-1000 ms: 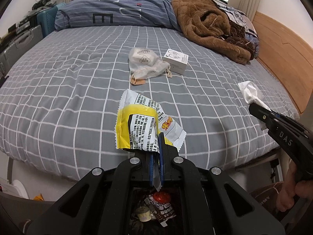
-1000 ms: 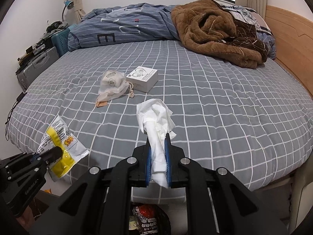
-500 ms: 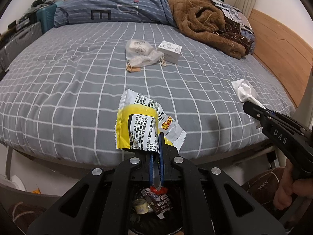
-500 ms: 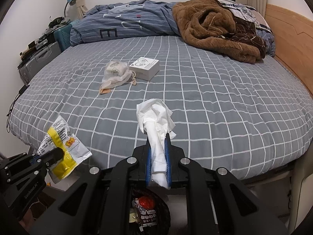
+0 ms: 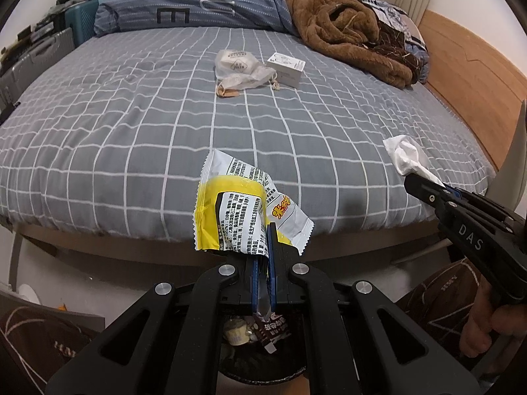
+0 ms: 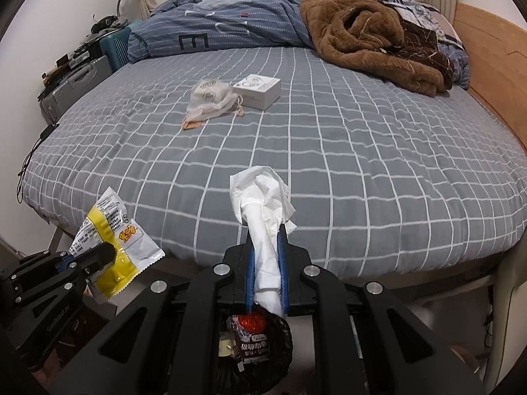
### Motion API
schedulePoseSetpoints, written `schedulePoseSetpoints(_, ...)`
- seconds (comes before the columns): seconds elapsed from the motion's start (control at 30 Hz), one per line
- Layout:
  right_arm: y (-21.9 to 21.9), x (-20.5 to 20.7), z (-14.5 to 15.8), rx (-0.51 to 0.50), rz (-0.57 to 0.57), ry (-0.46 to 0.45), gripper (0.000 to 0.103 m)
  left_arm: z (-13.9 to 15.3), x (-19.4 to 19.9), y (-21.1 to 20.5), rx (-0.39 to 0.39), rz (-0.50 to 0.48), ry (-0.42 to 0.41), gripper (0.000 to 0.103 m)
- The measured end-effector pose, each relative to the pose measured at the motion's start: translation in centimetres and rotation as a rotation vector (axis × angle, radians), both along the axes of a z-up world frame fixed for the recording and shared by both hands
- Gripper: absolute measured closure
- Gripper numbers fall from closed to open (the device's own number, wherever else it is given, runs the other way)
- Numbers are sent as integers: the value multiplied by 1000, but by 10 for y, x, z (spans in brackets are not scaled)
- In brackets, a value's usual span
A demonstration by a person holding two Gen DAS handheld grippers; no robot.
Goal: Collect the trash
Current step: 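Lift the yellow wrapper and white tissue and carry them down to the bin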
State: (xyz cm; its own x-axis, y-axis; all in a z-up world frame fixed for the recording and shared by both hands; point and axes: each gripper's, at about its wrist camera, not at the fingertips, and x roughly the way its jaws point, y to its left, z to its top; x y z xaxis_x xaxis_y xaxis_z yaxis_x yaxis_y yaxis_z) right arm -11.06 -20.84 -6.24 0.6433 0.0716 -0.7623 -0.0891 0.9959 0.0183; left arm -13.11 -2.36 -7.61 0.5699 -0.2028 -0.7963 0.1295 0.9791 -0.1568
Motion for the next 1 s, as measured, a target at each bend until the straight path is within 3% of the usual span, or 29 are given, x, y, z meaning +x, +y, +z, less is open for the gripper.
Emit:
schedulePoseSetpoints(0.47, -10, -34, -32, -18, -4, 77, 92, -39, -39, 2, -6, -6, 91, 99)
schedulePoseSetpoints(1.0, -25, -51, -74, 1, -15, 218, 92, -78, -54, -13, -1, -53, 189, 99)
